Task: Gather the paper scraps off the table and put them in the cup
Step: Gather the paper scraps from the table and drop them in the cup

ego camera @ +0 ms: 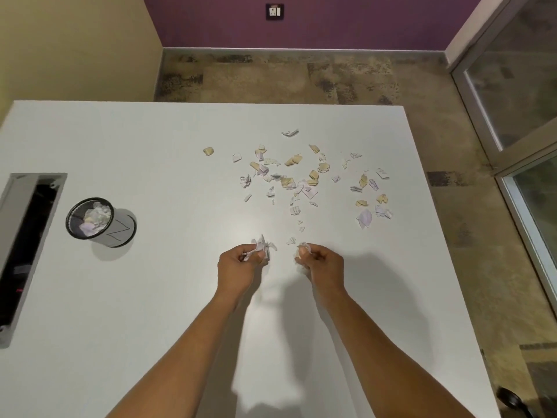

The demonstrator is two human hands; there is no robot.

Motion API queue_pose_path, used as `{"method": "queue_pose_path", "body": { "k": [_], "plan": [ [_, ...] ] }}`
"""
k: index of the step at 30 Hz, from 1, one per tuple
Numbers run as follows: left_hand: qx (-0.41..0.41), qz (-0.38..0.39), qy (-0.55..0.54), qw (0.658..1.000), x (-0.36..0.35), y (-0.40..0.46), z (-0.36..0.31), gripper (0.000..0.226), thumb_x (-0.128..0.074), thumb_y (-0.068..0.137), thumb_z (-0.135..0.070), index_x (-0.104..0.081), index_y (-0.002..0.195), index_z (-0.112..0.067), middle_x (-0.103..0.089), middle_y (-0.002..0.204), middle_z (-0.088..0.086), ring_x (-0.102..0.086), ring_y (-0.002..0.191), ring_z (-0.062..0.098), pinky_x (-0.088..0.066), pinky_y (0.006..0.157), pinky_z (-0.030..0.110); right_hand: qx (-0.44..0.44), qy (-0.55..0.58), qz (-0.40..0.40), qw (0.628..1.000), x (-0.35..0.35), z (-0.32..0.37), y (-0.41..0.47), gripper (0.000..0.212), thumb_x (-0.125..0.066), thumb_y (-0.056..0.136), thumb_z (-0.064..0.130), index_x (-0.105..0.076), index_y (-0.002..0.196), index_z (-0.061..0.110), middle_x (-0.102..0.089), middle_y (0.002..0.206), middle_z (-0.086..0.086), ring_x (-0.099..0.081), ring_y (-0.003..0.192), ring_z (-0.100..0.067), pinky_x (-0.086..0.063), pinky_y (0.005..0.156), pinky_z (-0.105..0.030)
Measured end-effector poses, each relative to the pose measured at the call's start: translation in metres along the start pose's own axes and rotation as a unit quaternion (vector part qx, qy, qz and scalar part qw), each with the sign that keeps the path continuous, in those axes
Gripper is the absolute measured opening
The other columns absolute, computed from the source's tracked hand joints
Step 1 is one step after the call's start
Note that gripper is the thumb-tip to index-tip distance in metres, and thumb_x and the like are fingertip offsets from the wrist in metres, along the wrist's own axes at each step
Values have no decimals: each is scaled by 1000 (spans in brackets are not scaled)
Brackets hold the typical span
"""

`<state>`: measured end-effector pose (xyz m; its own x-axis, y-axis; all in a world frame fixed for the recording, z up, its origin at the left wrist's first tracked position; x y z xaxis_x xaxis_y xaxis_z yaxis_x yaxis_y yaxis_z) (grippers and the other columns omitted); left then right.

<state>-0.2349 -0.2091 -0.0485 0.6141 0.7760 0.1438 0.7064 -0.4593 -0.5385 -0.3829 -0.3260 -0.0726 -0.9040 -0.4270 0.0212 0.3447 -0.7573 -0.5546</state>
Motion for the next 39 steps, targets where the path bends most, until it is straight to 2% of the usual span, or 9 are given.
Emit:
{"method": "queue_pose_path", "body": {
  "k": [3, 7, 13, 18, 23, 28, 33, 35, 39],
  "plan": [
    [-7, -11, -37, 999, 21, -5, -10, 5, -73, 83, -7, -75, 85, -12, -74, 69, -5, -67, 60, 1, -47, 57, 9, 4, 74, 2, 997, -21, 9, -13, 7, -76, 80, 8, -77, 87, 11, -76, 82, -5, -71, 76, -18, -56, 86, -40],
    [-10, -31, -74, 997, 57, -10, -20, 13, -75, 81, -3, -74, 84, -15, -75, 77, 0, -71, 74, 14, -54, 75, 21, -21, 135, 28, 990, -61, 21, -31, 13, -73, 83, 4, -72, 96, 4, -76, 87, -7, -72, 79, -20, -58, 80, -30],
    [-42, -61, -117, 990, 124, -9, -32, 19, -74, 80, 3, -64, 83, -14, -75, 78, -10, -73, 69, 12, -52, 61, 14, -11, 148, 76, 986, -134, 37, -53, 12, -70, 86, 4, -71, 98, 5, -75, 88, -7, -71, 80, -16, -56, 73, -21],
    [-55, -119, -142, 981, 189, 6, -44, 30, -72, 81, 3, -53, 85, -19, -73, 72, -3, -72, 65, 15, -53, 61, 17, -7, 146, 119, 982, -207, 49, -62, 17, -71, 85, 2, -70, 101, -2, -74, 90, -10, -71, 77, -14, -56, 75, -20],
    [-68, -194, -121, 971, 246, 27, -59, 31, -75, 77, 0, -55, 81, -22, -70, 83, 3, -70, 64, 9, -53, 60, 19, 0, 125, 158, 979, -278, 60, -68, 17, -73, 84, 3, -71, 101, -1, -75, 91, -6, -71, 74, -13, -56, 74, -20],
    [-48, -245, -11, 968, 285, 50, -72, 26, -79, 70, -13, -58, 77, -25, -72, 81, -3, -67, 72, 16, -52, 62, 28, 32, -9, 162, 986, -331, 69, -65, 9, -76, 82, 14, -75, 91, 14, -76, 84, -3, -74, 78, -17, -57, 83, -29],
    [-62, -228, 103, 966, 303, 69, -84, 22, -80, 70, -10, -63, 72, -22, -67, 69, -3, -63, 62, 17, -48, 55, 23, 148, -190, 141, 960, -366, 80, -58, 7, -75, 82, 17, -76, 89, 15, -68, 66, 7, -70, 74, -16, -48, 66, -20],
    [-71, -208, 166, 961, 304, 77, -89, 22, -80, 70, -5, -64, 73, -20, -67, 72, 0, -62, 64, 16, -45, 53, 20, 191, -263, 147, 934, -377, 83, -55, 8, -73, 83, 15, -77, 90, 15, -71, 74, 3, -66, 76, -16, -48, 68, -23],
    [-78, -168, 235, 954, 302, 85, -96, 28, -80, 69, -4, -64, 90, -13, -68, 90, 7, -62, 82, 24, -47, 63, 26, 229, -358, 177, 888, -393, 84, -49, 19, -67, 83, 10, -74, 101, 14, -75, 94, -9, -67, 91, -27, -54, 81, -37]
  ]
}}
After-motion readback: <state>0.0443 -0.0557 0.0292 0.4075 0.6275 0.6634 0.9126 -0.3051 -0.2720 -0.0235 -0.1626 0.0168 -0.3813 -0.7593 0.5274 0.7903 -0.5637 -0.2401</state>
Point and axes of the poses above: each hand's wrist, its own y-axis towards the middle knuckle, its own x-axis out of the back of the hand, z = x × y, the point moved 2 cm from there along y, towards the middle knuckle
